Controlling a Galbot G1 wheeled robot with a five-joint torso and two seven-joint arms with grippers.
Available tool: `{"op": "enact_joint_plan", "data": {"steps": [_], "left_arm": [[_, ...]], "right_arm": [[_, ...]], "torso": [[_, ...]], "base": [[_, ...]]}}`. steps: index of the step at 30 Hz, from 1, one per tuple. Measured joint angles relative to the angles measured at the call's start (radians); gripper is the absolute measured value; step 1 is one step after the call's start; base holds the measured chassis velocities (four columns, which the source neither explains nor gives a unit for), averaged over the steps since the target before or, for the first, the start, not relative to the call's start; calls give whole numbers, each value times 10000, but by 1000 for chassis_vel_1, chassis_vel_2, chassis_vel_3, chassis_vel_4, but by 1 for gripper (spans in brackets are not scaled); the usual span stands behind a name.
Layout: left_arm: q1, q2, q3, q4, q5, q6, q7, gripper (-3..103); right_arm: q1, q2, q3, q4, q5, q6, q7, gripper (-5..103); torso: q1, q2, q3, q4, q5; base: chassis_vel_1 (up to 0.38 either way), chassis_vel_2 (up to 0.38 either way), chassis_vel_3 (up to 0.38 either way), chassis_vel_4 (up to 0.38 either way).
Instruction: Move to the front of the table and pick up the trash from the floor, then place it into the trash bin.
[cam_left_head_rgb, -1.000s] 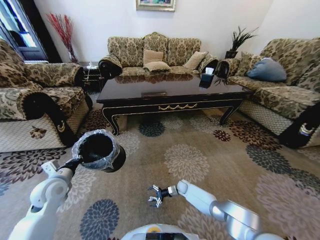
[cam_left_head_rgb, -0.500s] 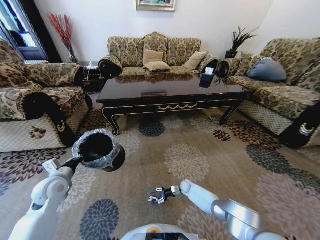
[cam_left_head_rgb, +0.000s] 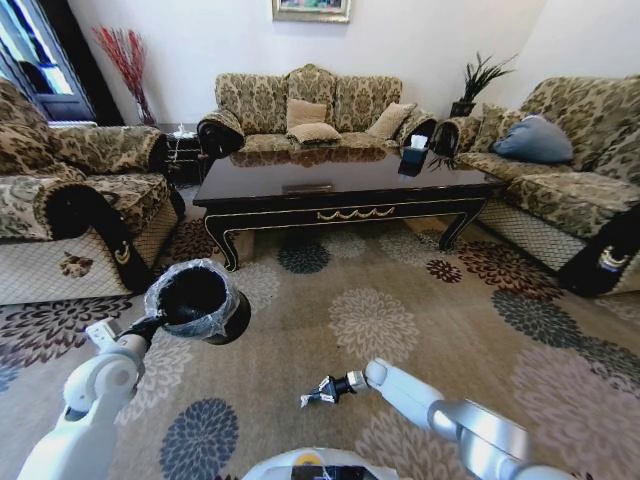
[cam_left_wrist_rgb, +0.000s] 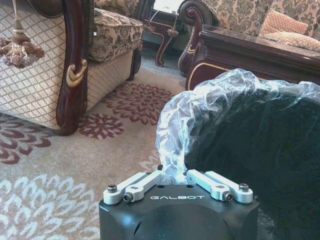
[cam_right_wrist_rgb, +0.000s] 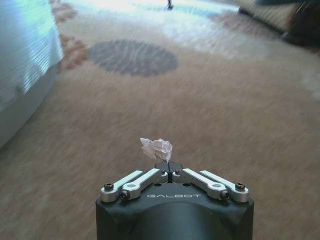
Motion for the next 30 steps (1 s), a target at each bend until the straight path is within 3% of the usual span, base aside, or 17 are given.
{"op": "enact_joint_plan", "data": {"steps": [5, 7, 9, 11, 13, 16, 18, 22, 30], "left_arm": [[62, -25, 178, 166, 252, -91, 118, 2], [107, -77, 355, 280, 314, -112, 142, 2], [111, -102, 430, 318, 336, -112, 145, 2], [112, -165, 619, 426, 440, -121, 167, 2], [113, -175, 650, 450, 467, -128, 172, 2], [112, -229, 857, 618, 606, -161, 209, 2], [108, -242, 917, 665, 643, -175, 223, 2], [-126, -274, 1260, 787, 690, -208, 251, 2], [-1072, -367, 1853, 782, 550, -160, 151, 2]], "right_arm": [[273, -66, 273, 1075, 938, 113, 329, 0], [740, -67, 362, 2018, 1652, 58, 1167, 0], [920, -42, 372, 2256, 1878, 11, 1499, 0], [1659, 143, 370, 2766, 2606, -221, 2681, 0], [1845, 193, 371, 2840, 2794, -282, 2938, 0], [2787, 482, 316, 3319, 3936, -732, 4306, 0], [3005, 531, 252, 3488, 4250, -862, 4561, 0], [3653, 663, -660, 4871, 5625, -1473, 5725, 0], [3809, 984, -2059, 6535, 5958, -1810, 6547, 0]], "torso": [[0, 1, 0, -1, 0], [0, 0, 0, 3, 0], [0, 1, 0, 3, -3], [0, 0, 1, 2, 0], [0, 0, 0, 2, -1], [1, 0, 1, 3, -2], [0, 0, 1, 3, -3], [0, 0, 0, 3, -3], [0, 0, 0, -1, -1]], "base": [[0, 0, 0, 0], [0, 0, 0, 0], [0, 0, 0, 0], [0, 0, 0, 0], [0, 0, 0, 0], [0, 0, 0, 0], [0, 0, 0, 0], [0, 0, 0, 0], [0, 0, 0, 0]]}}
